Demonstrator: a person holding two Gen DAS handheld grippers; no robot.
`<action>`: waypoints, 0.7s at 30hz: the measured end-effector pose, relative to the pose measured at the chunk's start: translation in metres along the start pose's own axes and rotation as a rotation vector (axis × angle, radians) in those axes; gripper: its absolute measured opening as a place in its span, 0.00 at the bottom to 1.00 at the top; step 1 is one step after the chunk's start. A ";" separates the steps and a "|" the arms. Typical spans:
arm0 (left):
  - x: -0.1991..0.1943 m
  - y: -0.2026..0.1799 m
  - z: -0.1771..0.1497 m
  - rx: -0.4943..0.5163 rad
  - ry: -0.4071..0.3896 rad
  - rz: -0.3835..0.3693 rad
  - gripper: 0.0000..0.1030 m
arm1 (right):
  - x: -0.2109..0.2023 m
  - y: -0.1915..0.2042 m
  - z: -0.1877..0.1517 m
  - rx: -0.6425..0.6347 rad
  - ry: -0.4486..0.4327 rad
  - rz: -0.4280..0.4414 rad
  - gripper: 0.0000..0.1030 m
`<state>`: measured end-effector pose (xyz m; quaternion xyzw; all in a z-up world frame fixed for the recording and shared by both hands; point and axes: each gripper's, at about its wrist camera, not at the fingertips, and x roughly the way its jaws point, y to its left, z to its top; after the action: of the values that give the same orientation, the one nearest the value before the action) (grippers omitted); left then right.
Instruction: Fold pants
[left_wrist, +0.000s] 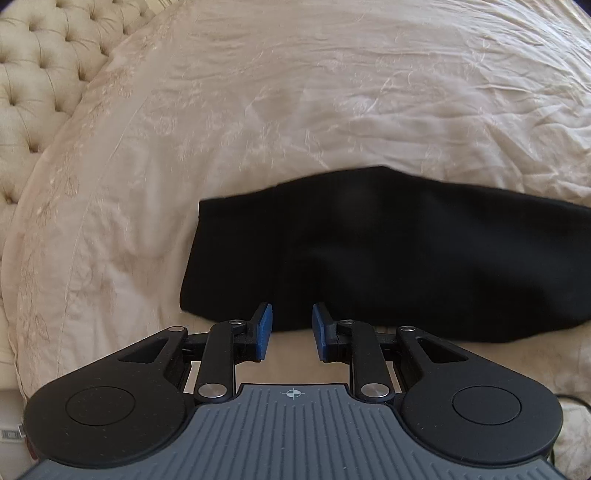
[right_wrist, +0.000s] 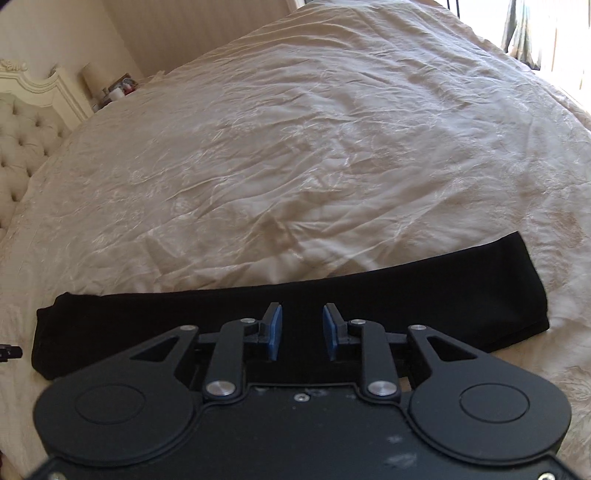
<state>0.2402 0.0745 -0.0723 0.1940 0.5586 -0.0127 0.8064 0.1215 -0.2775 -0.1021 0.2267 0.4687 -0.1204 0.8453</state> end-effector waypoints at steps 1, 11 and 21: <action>0.003 0.002 -0.009 0.000 0.011 -0.004 0.23 | 0.003 0.012 -0.006 -0.022 0.021 0.026 0.26; 0.047 0.004 -0.033 0.212 -0.015 -0.044 0.23 | 0.038 0.143 -0.075 -0.132 0.209 0.210 0.30; 0.102 0.020 -0.016 0.455 -0.098 0.019 0.25 | 0.083 0.215 -0.117 -0.108 0.272 0.137 0.35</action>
<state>0.2689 0.1187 -0.1630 0.3753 0.4995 -0.1402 0.7681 0.1692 -0.0319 -0.1676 0.2267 0.5679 -0.0052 0.7913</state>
